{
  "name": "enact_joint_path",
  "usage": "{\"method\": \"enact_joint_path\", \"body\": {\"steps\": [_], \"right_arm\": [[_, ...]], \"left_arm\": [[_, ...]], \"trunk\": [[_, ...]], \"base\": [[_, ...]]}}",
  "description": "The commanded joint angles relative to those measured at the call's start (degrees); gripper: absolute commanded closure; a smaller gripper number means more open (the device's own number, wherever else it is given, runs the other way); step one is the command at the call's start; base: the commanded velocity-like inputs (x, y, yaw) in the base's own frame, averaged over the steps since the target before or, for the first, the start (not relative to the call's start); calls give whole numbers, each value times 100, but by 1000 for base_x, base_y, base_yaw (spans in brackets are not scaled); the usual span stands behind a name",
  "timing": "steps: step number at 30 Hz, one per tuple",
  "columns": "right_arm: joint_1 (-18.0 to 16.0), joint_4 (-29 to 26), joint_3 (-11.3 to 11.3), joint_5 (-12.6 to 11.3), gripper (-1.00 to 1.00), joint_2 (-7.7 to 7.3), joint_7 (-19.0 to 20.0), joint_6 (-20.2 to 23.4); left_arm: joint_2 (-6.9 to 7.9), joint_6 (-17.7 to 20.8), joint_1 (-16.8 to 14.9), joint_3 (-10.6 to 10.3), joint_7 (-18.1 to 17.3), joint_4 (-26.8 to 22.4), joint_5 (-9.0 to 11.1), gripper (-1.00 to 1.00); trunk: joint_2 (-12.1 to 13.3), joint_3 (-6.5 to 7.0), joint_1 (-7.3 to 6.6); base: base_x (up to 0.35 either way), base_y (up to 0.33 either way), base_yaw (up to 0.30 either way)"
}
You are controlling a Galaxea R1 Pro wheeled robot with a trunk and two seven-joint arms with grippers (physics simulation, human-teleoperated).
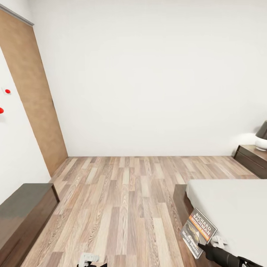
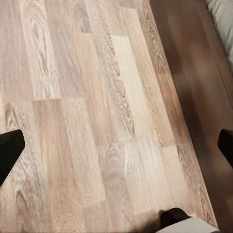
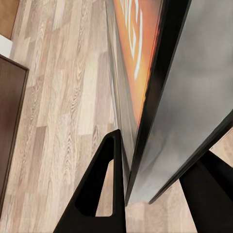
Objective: In the bedroom, move the book from the bed onto either nightstand, and place the two sandals side by side next to the bed.
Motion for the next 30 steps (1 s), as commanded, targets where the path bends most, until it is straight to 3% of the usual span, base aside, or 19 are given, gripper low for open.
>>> {"method": "enact_joint_path", "body": {"steps": [1,30], "right_arm": [[-5,-2,21,-70,100,-3,15,26],[-4,-2,12,-79,100,-4,15,17]], "left_arm": [[5,-27,-6,-48,-4,7,48,-100],[-4,-27,-6,-56,-4,10,48,-100]], "trunk": [[-5,-8,4],[-5,-8,4]], "base": [[331,0,0],[331,0,0]]}}
